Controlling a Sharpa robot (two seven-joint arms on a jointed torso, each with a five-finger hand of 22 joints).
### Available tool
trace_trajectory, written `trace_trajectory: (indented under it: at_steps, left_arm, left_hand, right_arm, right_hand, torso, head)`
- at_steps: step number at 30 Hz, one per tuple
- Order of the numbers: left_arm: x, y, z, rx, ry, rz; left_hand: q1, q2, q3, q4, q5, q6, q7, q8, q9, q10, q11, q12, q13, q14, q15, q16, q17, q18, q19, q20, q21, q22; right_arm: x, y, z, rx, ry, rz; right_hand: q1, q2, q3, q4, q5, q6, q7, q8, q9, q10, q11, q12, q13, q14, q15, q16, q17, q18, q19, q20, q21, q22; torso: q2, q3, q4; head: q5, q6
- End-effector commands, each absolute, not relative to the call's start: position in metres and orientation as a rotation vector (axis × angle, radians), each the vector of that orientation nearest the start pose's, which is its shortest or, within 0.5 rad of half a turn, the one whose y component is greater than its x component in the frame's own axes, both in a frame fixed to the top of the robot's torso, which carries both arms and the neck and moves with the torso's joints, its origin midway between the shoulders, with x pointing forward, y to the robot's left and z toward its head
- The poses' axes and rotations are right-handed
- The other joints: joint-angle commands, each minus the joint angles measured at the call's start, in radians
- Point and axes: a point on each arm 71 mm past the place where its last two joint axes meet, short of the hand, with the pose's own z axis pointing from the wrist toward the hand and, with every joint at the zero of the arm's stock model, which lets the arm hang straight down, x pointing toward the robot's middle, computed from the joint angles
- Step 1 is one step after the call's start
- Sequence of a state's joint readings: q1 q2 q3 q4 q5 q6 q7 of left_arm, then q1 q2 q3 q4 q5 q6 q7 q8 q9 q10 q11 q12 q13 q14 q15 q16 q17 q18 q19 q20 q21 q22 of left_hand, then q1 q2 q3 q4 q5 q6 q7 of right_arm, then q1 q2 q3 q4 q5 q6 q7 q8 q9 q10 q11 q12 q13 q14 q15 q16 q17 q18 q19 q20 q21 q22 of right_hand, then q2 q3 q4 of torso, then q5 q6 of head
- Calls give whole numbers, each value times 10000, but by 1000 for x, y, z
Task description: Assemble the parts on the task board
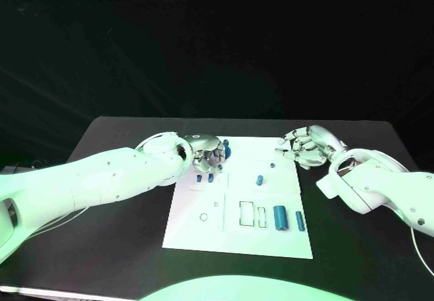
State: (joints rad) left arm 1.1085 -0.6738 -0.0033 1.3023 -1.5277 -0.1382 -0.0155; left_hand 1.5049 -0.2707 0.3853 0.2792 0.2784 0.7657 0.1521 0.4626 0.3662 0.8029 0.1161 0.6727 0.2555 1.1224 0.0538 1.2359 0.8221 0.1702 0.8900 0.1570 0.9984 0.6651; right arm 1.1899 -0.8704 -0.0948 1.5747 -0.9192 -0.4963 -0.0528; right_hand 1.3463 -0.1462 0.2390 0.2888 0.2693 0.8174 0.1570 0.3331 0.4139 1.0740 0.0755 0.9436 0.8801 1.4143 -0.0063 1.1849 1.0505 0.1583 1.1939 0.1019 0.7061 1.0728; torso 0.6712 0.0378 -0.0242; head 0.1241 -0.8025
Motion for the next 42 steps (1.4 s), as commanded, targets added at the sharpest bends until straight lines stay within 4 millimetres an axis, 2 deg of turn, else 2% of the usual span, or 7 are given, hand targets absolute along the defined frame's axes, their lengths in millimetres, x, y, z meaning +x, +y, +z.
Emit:
trace_trajectory:
  at_steps: [1, 7, 16, 25, 29, 39, 42]
  left_arm:
    - [502, 167, -243, 3248, 18565, -6552]
    - [503, 166, -243, 3232, 18583, -6601]
    - [502, 164, -244, 3265, 18645, -6766]
    - [503, 166, -246, 3253, 18850, -6643]
    - [504, 165, -247, 3293, 18916, -6644]
    - [504, 164, -246, 3070, 18760, -6975]
    - [503, 165, -245, 2866, 18689, -7146]
  left_hand:
    - [81, 19, 87, 6, 24, 121, -12, -49, -23, 116, -1, 8, -20, 58, -18, 88, 26, 133, 15, -28, 65, 33]
    - [217, 109, 262, -43, 14, 336, -62, -69, -74, 284, -56, 31, -68, 205, -64, 337, 222, 137, -3, -62, 208, 152]
    - [477, 273, 817, -270, -56, 922, -174, -123, -131, 784, -243, -106, -246, 499, -223, 810, 573, 69, 179, -178, 790, 801]
    - [511, 322, 1257, -619, -73, 1245, -154, -310, -158, 1217, -323, -465, -446, 716, -309, 1091, 767, 17, 248, -273, 1252, 1310]
    - [514, 329, 1387, -756, -74, 1290, -133, -385, -167, 1300, -316, -584, -497, 717, -306, 1124, 750, 10, 221, -278, 1360, 1417]
    - [362, 442, 1747, -1194, -99, 1599, -112, -608, -133, 1809, -397, -1029, -643, 1205, -384, 1460, 1201, -51, 408, -344, 1856, 1997]
    - [288, 465, 1808, -1275, -102, 1684, -119, -666, -113, 1946, -409, -1178, -684, 1334, -403, 1521, 1299, -87, 558, -354, 2001, 2198]
  right_arm:
    - [471, -209, -201, 4151, 16648, 8991]
    - [472, -210, -200, 4249, 16551, 9030]
    - [473, -209, -201, 4361, 16477, 9120]
    - [473, -211, -201, 4604, 16383, 9236]
    - [474, -210, -201, 4667, 16354, 9292]
    - [474, -210, -200, 4787, 16217, 9369]
    - [473, -210, -199, 4824, 15958, 9497]
  right_hand:
    - [-2, -138, 252, -7, -50, -135, 9, 101, -39, -631, -37, -949, -1015, -498, 26, -1748, -1641, 242, -561, 11, -1901, -1173]
    - [9, -214, 661, -12, -59, -289, 58, 316, -84, -762, 17, -1387, -1697, -896, 73, -3973, -3211, 235, -467, 68, -2766, -1867]
    - [-51, -343, 1037, -26, -68, -447, 139, 574, -141, -1024, 115, -1887, -2558, -1075, 185, -5409, -3401, 229, -491, 175, -3719, -2663]
    - [-121, -465, 1358, -37, -74, -603, 333, 760, -225, -1357, 362, -3009, -3885, -1696, 480, -7291, -3732, 206, -950, 457, -4802, -3594]
    - [-137, -503, 1424, -49, -78, -684, 409, 841, -271, -1396, 453, -3376, -4485, -1860, 592, -7921, -3851, 216, -1080, 584, -5175, -3977]
    - [-142, -523, 1426, -56, -80, -761, 445, 868, -297, -1424, 493, -3476, -4723, -1892, 635, -8147, -3880, 218, -1100, 628, -5306, -4134]
    - [-72, -522, 1457, -93, -79, -852, 517, 937, -309, -1624, 579, -3642, -5014, -2098, 729, -8481, -3940, 202, -1249, 708, -5523, -4348]
  torso:
    - [2, -2, -8]
    - [-4, 3, 9]
    - [0, 1, 4]
    - [-2, -3, 12]
    - [-1, -6, 5]
    - [1, -2, -8]
    - [1, -6, -6]
  head:
    - [13, -4]
    - [10, -16]
    - [18, -20]
    - [17, -40]
    - [17, -39]
    - [16, -23]
    - [12, -14]
